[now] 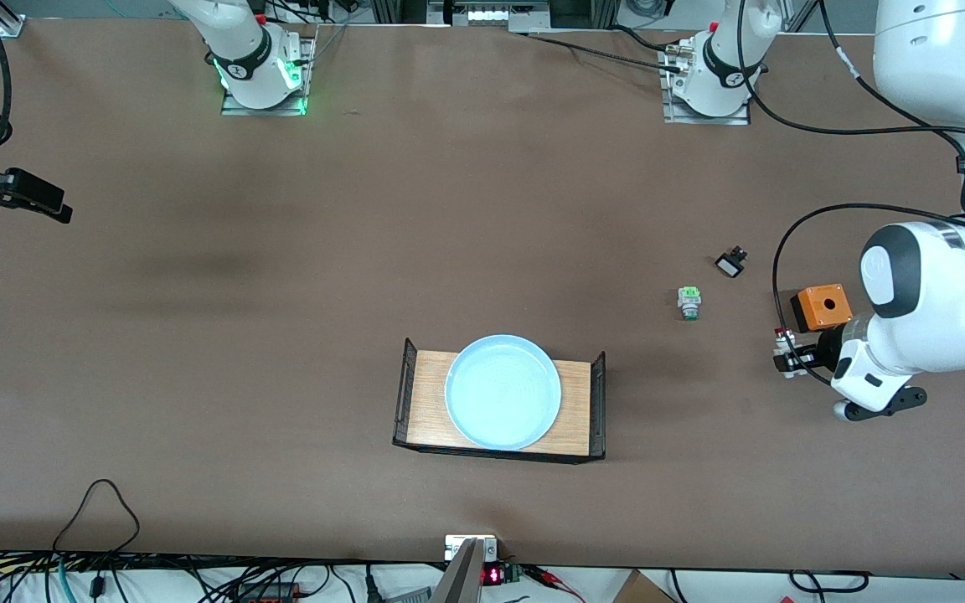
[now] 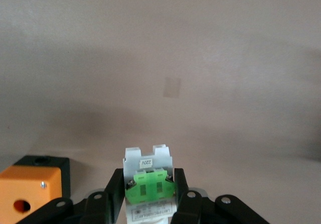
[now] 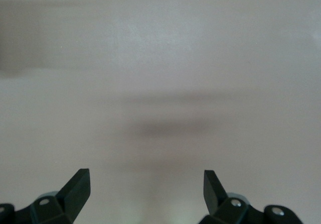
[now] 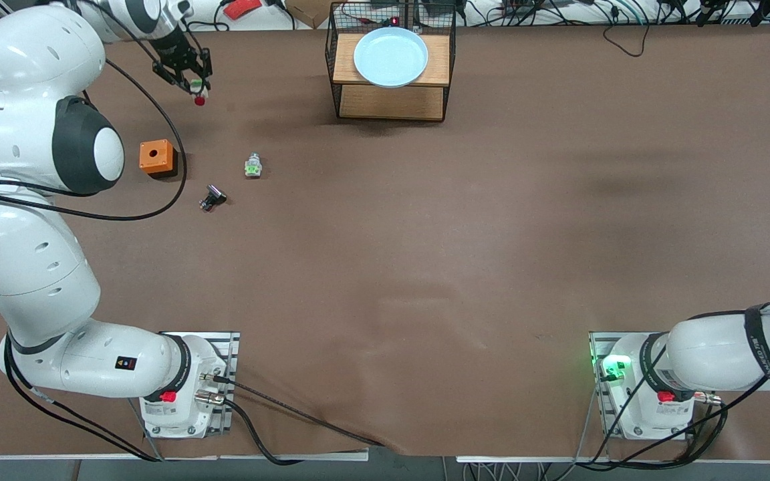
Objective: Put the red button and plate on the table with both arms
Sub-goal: 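Carry the button with the left gripper toward the orange box, then lower the button beside the orange box and open the left gripper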
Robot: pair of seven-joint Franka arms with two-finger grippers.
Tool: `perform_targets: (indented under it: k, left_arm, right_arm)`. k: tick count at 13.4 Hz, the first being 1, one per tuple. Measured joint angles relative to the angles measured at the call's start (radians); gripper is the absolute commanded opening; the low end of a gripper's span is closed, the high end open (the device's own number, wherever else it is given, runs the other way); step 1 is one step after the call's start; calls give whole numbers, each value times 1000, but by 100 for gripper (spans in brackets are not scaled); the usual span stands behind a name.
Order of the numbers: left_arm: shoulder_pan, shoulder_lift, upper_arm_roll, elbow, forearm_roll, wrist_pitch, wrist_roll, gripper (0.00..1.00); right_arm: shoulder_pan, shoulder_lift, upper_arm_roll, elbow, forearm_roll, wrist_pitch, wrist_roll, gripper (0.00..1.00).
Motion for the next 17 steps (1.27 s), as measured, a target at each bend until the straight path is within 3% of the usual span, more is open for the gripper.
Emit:
perform_targets:
  k: [6,11,13,14,15,16,17]
  left_arm:
    - [32,6,-1,-184,-83,193,222,1]
    - [32,50,-10,-224,-154,276,330,7]
    - [32,69,-24,-224,-154,293,334,21]
    - [31,75,-30,-224,-154,297,335,46]
    - [31,80,-34,-224,-154,301,335,78]
    - [30,80,-35,-224,-154,302,335,99]
    - [29,80,-36,-221,-154,303,337,100]
  right_arm:
    - [0,0,0,0,0,0,0,100]
    - [0,0,0,0,0,0,0,100]
    - [0,0,0,0,0,0,0,100]
    - [0,0,0,0,0,0,0,100]
    - [0,0,1,0,0,0,0,100]
    - [1,0,2,0,0,0,0,100]
    - [1,0,3,0,0,0,0,100]
